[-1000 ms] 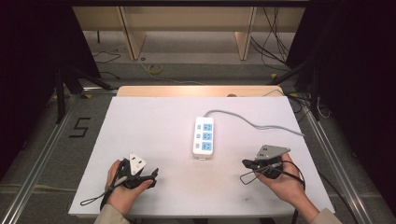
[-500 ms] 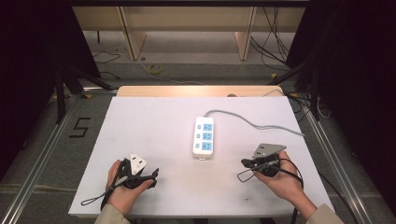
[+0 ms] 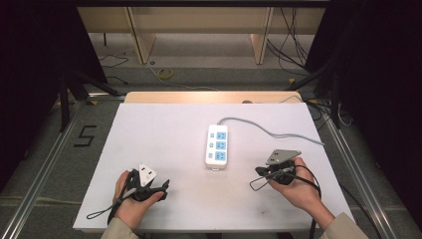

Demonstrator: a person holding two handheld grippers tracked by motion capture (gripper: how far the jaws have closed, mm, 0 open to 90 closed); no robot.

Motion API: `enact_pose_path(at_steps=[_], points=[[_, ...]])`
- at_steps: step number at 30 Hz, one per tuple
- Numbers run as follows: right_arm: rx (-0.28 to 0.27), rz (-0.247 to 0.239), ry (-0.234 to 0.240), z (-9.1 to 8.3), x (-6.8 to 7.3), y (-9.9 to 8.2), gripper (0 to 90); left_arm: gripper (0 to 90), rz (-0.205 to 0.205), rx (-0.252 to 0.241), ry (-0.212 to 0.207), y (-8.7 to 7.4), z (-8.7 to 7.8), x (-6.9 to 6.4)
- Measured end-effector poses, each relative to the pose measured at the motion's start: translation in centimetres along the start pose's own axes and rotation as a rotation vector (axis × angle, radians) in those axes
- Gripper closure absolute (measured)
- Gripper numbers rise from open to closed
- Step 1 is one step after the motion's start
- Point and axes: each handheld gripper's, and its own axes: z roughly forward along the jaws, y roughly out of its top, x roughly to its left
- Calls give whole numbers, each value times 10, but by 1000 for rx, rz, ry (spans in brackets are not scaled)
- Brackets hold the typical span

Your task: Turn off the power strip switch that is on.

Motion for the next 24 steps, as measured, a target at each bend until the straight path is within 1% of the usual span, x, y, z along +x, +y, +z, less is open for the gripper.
enact_pose_path(at_steps=[3,15,24], points=[[3,-9,1,1,0,2,900,202,5,2,0,0,0,0],[22,-11,-3,4,-1,10,900,202,4,6,-1,0,0,-1],[26,-18,-2,6,-2,17,900,201,6,3,0,0,1,-1]])
